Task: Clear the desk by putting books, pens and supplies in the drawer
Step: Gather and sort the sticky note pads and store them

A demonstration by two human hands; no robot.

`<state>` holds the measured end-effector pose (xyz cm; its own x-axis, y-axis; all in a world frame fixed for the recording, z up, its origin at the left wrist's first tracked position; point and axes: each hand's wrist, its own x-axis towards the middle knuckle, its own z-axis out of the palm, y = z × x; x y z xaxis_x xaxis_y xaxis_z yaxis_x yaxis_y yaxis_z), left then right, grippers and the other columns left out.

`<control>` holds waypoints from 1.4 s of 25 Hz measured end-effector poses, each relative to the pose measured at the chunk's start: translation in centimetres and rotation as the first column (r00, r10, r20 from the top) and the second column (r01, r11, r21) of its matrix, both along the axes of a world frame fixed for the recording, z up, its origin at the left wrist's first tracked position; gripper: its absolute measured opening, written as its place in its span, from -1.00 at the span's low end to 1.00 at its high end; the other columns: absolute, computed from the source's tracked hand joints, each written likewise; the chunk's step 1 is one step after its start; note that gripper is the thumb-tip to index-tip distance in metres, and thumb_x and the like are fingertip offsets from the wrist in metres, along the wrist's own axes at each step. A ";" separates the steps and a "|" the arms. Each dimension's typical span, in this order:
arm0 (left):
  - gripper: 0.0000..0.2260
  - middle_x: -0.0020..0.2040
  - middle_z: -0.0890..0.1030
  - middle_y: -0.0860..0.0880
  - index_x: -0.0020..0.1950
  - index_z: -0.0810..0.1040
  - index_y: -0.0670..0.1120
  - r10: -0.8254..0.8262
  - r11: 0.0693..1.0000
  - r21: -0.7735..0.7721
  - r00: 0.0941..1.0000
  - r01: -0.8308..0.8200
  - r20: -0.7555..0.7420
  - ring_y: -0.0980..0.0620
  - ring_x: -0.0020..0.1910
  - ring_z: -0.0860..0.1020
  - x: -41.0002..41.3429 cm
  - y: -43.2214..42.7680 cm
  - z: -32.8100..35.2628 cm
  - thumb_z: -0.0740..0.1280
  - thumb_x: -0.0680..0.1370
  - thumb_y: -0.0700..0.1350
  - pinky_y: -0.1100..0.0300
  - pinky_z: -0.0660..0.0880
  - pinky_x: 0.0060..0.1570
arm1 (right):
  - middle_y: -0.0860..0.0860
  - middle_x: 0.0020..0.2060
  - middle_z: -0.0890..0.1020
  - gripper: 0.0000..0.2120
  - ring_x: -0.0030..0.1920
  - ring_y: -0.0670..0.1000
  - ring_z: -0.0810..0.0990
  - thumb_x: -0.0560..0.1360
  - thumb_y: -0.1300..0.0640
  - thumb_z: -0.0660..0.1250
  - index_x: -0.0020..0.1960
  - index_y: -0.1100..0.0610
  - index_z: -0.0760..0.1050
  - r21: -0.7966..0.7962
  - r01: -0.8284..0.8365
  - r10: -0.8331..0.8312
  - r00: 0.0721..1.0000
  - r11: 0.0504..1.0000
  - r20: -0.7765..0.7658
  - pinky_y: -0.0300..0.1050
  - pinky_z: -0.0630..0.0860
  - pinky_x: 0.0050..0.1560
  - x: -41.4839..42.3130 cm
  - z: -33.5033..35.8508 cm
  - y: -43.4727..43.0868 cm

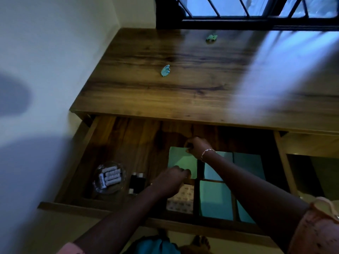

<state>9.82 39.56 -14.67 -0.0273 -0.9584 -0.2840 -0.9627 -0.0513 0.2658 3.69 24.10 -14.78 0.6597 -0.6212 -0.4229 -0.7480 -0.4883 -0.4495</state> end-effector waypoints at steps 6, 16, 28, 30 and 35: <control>-0.59 0.30 0.46 -0.12 0.42 0.29 -0.06 0.031 0.993 -0.113 0.994 -0.043 -0.109 -0.05 0.23 0.45 3.3 -0.2 -0.4 0.22 0.57 -0.19 0.10 0.45 0.11 | 0.13 0.09 0.63 -0.78 0.13 0.15 0.57 0.49 0.21 0.30 0.11 0.13 0.56 -0.089 0.077 -0.072 0.996 0.993 0.061 -0.13 0.47 0.06 0.1 -0.2 0.0; -0.52 0.01 0.57 -0.17 0.26 0.45 -0.17 0.042 0.932 -0.354 0.992 -0.081 -0.115 -0.18 -0.03 0.55 6.5 -0.8 0.3 0.11 0.39 -0.03 0.01 0.58 -0.21 | 0.24 -0.29 0.54 -0.90 -0.33 0.25 0.54 0.31 0.32 0.42 -0.19 0.28 0.54 -0.540 0.102 0.029 0.973 0.836 0.228 -0.04 0.46 -0.43 -1.4 1.4 2.5; -0.50 0.21 0.49 -0.21 0.34 0.40 -0.19 0.177 0.891 -0.403 0.977 -0.210 -0.120 -0.17 0.22 0.42 1.9 6.4 2.4 0.06 0.55 0.11 0.06 0.44 0.08 | 0.14 0.21 0.44 -0.60 0.23 0.14 0.41 0.52 -0.02 0.25 0.29 0.13 0.39 -0.462 -0.080 0.113 0.993 0.883 0.044 -0.03 0.41 0.15 -7.4 3.7 10.1; -0.58 0.20 0.50 -0.21 0.32 0.43 -0.20 0.200 0.867 -0.446 0.975 -0.222 -0.098 -0.18 0.22 0.43 1.2 7.7 3.2 0.15 0.57 0.03 0.08 0.42 0.12 | 0.13 0.23 0.44 -0.60 0.23 0.13 0.42 0.53 -0.03 0.24 0.29 0.13 0.39 -0.446 -0.084 0.116 0.992 0.891 0.044 -0.04 0.42 0.15 -8.2 4.1 11.5; -0.58 0.01 0.60 -0.19 0.16 0.54 -0.23 0.191 0.823 -0.537 0.981 -0.183 -0.041 -0.19 0.04 0.57 -0.1 10.5 4.2 0.15 0.53 0.05 0.07 0.52 -0.07 | 0.14 0.27 0.41 -0.57 0.22 0.12 0.43 0.54 -0.06 0.19 0.34 0.12 0.34 -0.422 -0.082 0.124 0.990 0.903 0.073 -0.04 0.42 0.18 -8.8 5.6 14.9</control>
